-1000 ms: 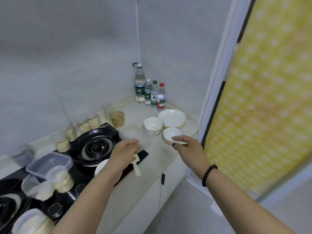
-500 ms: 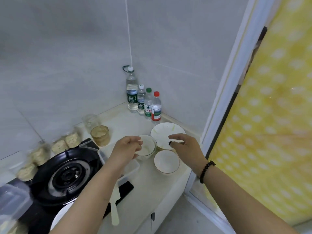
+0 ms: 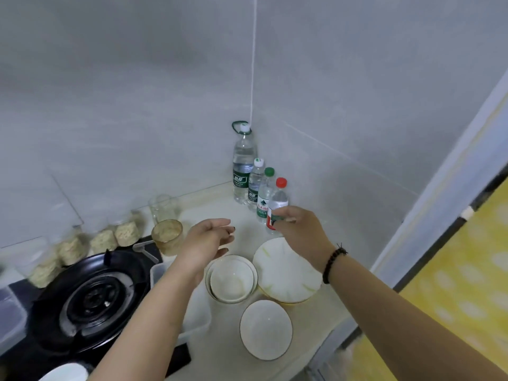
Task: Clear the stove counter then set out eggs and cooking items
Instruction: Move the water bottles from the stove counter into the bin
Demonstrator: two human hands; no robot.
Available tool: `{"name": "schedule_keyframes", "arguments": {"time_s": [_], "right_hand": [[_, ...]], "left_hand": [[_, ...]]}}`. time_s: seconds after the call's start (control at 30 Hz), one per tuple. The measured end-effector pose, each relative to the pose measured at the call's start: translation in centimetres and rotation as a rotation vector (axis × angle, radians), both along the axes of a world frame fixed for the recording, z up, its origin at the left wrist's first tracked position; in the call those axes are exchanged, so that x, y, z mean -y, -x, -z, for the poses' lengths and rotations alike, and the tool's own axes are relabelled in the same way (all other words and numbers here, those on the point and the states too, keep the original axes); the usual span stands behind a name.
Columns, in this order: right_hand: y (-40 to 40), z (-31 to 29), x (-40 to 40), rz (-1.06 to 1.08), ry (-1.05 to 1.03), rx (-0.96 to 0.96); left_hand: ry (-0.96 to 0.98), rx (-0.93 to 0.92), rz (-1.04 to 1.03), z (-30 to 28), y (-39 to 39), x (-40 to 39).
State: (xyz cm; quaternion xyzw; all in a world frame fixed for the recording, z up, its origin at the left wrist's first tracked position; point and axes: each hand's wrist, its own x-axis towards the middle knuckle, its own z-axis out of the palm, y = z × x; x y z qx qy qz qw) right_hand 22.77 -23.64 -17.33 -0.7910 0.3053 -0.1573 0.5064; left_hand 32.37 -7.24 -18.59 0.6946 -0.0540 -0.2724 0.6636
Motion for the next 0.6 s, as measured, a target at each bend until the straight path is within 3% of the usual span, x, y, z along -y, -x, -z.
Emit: {"name": "schedule_keyframes", "arguments": {"time_s": [0.6], "right_hand": [[-19.7,-4.7,7.2,-0.110,0.137,0.068]], "left_hand": [[-0.073,0.126,-0.058,-5.7,-13.0,5.4]]}}
